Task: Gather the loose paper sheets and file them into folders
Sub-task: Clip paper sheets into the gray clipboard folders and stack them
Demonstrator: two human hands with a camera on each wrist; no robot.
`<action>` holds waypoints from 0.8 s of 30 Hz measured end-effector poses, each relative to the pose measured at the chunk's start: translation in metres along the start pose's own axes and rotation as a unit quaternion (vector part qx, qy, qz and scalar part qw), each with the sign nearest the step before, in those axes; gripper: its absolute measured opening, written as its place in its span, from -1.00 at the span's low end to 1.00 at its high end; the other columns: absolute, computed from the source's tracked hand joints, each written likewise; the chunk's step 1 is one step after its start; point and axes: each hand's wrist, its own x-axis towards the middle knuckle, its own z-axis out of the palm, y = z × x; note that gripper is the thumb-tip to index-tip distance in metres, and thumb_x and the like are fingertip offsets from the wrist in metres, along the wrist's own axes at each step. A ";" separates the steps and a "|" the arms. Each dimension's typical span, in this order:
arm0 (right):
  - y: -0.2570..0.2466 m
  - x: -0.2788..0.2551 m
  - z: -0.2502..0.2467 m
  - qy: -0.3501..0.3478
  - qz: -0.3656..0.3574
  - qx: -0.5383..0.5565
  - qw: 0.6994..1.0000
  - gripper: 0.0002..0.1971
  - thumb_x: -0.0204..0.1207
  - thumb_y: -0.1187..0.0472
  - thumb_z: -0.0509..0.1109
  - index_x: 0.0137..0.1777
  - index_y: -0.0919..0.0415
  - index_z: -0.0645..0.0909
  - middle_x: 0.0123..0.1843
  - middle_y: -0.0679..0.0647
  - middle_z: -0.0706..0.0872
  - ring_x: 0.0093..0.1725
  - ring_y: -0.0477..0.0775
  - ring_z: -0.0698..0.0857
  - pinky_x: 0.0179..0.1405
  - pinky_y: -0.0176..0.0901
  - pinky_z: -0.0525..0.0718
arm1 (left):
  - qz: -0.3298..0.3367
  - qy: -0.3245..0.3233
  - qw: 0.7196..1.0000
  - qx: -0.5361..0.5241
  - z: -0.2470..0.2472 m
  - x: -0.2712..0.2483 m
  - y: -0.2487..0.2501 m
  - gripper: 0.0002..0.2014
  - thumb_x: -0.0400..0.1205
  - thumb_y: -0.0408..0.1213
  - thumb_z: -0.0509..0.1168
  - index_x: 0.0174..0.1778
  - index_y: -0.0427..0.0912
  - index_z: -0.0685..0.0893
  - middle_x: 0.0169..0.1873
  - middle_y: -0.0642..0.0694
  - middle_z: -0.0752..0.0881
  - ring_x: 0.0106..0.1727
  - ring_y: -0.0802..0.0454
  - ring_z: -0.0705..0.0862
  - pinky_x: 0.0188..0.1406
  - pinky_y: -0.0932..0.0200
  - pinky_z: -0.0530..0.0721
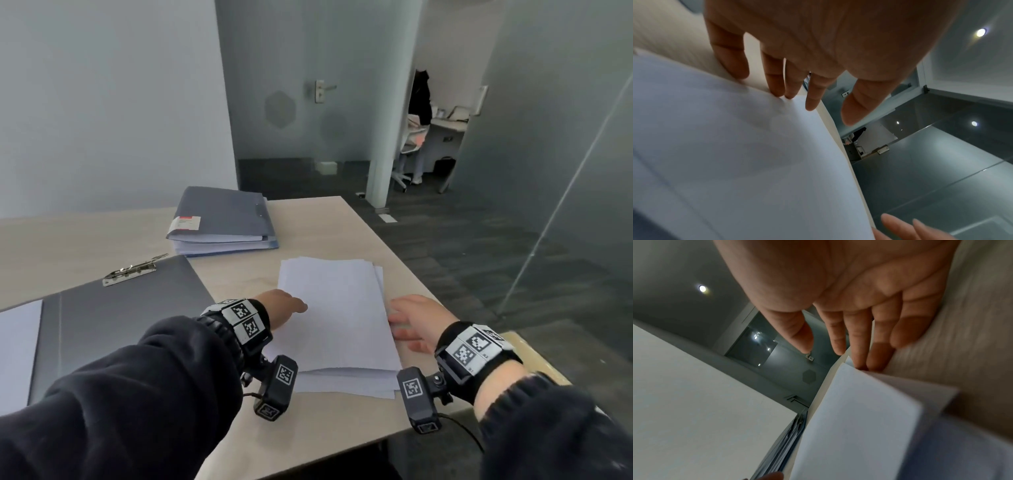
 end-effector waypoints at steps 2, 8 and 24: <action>0.005 0.001 -0.014 0.024 -0.018 -0.055 0.998 -0.88 0.65 0.08 0.34 0.04 0.09 0.63 0.13 0.13 0.77 0.03 0.10 0.65 -0.01 -0.05 0.56 | 0.002 -0.018 0.999 0.040 0.006 0.000 0.009 -0.47 0.78 -0.10 0.19 0.60 -0.32 0.39 0.58 -0.29 0.43 0.59 -0.22 0.41 0.46 0.02 0.45; 0.041 0.013 -0.068 0.112 0.012 -0.179 0.977 -0.34 0.56 -0.11 0.35 0.65 0.05 0.39 0.64 0.04 0.46 0.59 0.19 0.43 0.55 0.09 0.42 | 0.041 -0.041 0.996 0.066 0.043 0.010 0.037 -0.55 0.80 -0.14 0.15 0.60 -0.20 0.43 0.62 -0.15 0.40 0.61 -0.14 0.38 0.55 0.08 0.32; 0.075 0.000 -0.142 0.211 -0.089 -0.042 0.972 -0.87 0.57 0.36 0.38 -0.14 0.14 0.69 -0.03 0.22 0.82 0.00 0.30 0.79 0.11 0.13 0.71 | 0.107 -0.110 0.987 -0.044 0.116 0.026 0.079 -0.55 0.67 -0.21 0.36 0.50 -0.14 0.55 0.43 -0.14 0.59 0.46 -0.14 0.54 0.45 0.08 0.45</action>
